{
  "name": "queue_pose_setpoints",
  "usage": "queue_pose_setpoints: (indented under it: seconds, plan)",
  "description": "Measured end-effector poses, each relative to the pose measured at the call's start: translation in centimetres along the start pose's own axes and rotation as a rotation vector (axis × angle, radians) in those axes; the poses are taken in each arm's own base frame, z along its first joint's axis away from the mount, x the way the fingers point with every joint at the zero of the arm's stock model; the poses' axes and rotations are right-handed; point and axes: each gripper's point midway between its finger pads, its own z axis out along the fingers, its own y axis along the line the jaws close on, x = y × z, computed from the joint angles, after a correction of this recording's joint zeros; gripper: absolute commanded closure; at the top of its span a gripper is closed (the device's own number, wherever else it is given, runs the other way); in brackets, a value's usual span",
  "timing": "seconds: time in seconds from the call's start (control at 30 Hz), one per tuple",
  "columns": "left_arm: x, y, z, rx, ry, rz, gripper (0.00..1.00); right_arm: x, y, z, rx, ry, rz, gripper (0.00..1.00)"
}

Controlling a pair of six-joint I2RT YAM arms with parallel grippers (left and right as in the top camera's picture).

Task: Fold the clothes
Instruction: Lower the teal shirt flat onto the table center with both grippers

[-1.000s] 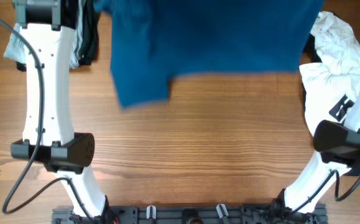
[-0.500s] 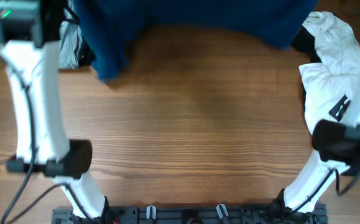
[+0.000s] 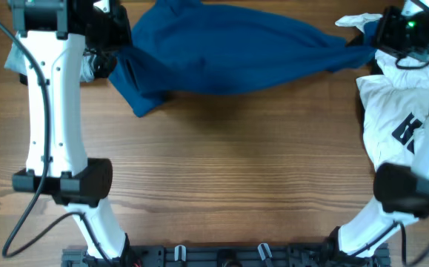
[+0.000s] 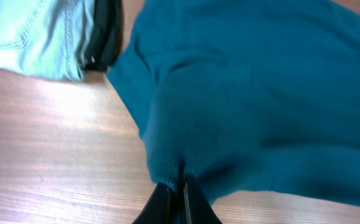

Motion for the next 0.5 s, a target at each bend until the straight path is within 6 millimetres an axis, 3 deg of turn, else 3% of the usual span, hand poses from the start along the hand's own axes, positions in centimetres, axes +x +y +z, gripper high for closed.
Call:
queue_pose_setpoints:
  seconds: [0.1, 0.17, 0.23, 0.4, 0.5]
  plan:
    - [3.1, 0.5, -0.4, -0.004, 0.073, -0.009, 0.96, 2.5, -0.3, -2.9, 0.025, -0.027, 0.004, 0.96]
    - [6.0, 1.5, -0.2, -0.035, 0.145, -0.032, 0.96, 6.1, -2.0, -3.4, 0.103, 0.022, 0.05, 0.96]
    - [8.2, 2.2, -0.1, -0.058, 0.187, -0.056, 0.96, 8.6, -3.3, -3.3, 0.159, 0.036, 0.077, 0.96]
    - [13.2, 3.6, -0.2, -0.091, 0.256, -0.102, 0.96, 15.1, -6.4, -2.6, 0.224, 0.035, 0.144, 0.95]
    - [15.6, 4.2, 0.7, -0.11, 0.302, -0.132, 0.96, 18.9, -7.9, 0.7, 0.253, 0.132, 0.182, 0.96]
